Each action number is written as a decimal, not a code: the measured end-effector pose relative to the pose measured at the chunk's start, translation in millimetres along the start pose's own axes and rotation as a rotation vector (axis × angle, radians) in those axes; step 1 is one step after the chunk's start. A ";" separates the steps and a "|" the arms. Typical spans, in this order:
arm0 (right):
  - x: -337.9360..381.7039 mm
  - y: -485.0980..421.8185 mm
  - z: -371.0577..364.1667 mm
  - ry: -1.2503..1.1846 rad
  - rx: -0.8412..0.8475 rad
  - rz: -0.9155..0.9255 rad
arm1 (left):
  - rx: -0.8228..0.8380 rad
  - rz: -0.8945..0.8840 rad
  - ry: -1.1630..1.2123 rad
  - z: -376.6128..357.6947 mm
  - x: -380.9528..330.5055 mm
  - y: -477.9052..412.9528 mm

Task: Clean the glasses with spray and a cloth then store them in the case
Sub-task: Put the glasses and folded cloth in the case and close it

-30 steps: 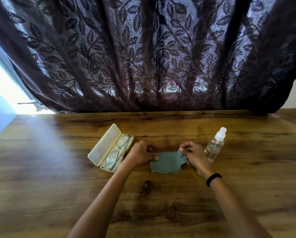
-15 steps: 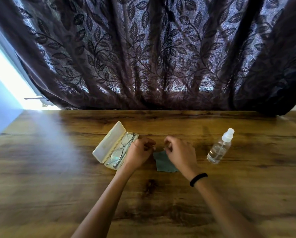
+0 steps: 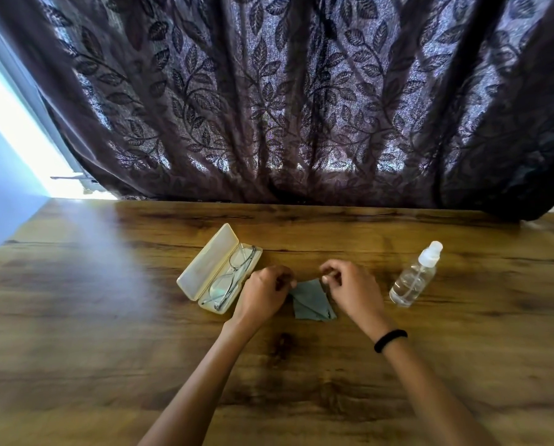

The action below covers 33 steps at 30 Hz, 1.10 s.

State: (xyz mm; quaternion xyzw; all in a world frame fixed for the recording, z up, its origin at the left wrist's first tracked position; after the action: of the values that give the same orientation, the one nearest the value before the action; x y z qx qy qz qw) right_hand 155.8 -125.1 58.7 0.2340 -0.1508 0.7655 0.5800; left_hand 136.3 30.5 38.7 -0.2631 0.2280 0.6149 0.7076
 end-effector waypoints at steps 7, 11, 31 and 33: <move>-17.6 14.3 -13.2 0.030 0.103 -0.063 | 0.026 0.092 -0.074 -7.0 4.3 -6.7; -11.7 13.6 -24.6 0.039 0.081 0.002 | 0.094 0.117 -0.134 -8.0 5.1 -8.2; -17.8 17.1 -33.1 -0.001 0.065 0.003 | 0.306 0.027 0.036 -11.1 -36.0 -45.0; -19.5 17.0 -33.4 -0.009 0.060 -0.005 | 0.339 0.031 0.012 -14.1 -35.4 -47.1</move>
State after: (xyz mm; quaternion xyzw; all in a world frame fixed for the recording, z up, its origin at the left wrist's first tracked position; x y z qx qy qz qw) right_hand 137.5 -129.0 20.8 0.2552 -0.1299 0.7670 0.5742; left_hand 178.0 -10.1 55.2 -0.1400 0.3368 0.5767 0.7310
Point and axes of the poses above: each hand's wrist, its own y-axis away from the middle knuckle, its own z-axis out of the back of the hand, x = y × z, the point moved 8 cm from there along -y, towards the middle knuckle, and after that the axes turned 8 degrees about x, right-handed, at the moved point
